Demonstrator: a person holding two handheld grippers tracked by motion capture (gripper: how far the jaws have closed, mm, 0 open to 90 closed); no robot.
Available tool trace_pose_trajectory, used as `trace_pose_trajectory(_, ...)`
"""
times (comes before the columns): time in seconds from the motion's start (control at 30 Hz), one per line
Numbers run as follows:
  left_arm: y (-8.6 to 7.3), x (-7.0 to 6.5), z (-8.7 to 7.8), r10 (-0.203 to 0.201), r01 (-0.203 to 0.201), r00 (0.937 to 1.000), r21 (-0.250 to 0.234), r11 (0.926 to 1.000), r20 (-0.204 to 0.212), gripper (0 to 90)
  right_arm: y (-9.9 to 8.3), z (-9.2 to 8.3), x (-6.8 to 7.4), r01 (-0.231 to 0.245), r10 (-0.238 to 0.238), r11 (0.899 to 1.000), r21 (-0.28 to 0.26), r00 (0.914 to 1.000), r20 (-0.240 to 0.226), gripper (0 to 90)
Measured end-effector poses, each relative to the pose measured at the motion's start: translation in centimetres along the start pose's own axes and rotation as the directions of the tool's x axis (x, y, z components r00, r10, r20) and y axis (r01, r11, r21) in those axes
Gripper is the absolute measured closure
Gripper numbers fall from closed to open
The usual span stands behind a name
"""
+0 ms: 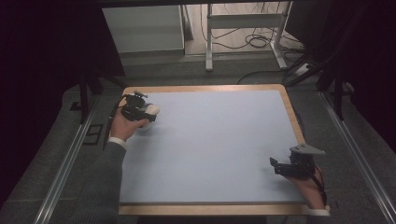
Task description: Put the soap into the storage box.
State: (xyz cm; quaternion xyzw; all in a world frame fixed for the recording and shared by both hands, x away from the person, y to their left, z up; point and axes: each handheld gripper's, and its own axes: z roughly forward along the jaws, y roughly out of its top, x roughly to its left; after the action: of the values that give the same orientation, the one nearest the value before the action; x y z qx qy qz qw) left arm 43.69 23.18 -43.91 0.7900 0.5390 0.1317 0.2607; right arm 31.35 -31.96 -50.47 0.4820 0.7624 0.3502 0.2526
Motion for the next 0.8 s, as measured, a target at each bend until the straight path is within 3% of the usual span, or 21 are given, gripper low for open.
trace_pose_trajectory(0.3, 0.5, 1.9, 0.9, -0.047, 0.048, 0.9985, 0.018, 0.9987, -0.028, 49.5, 0.0, -0.1, -0.1, 0.001, -0.001, 1.0, 0.0, 1.0, 0.002, 8.3)
trace_pose_trajectory(0.53, 0.4, 2.5, 2.4, -0.076, 0.078, 0.9965, 0.044, 0.996, -0.033, 49.5, 0.0, 0.1, -0.1, 0.007, -0.007, 1.0, 0.005, 0.9999, 0.009, 8.4)
trace_pose_trajectory(0.8, 0.5, 3.1, 3.3, -0.102, 0.107, 0.9909, 0.049, 0.9931, -0.088, 49.4, -0.1, 0.2, 0.0, 0.008, -0.008, 1.0, 0.009, 0.9999, 0.01, 8.3)
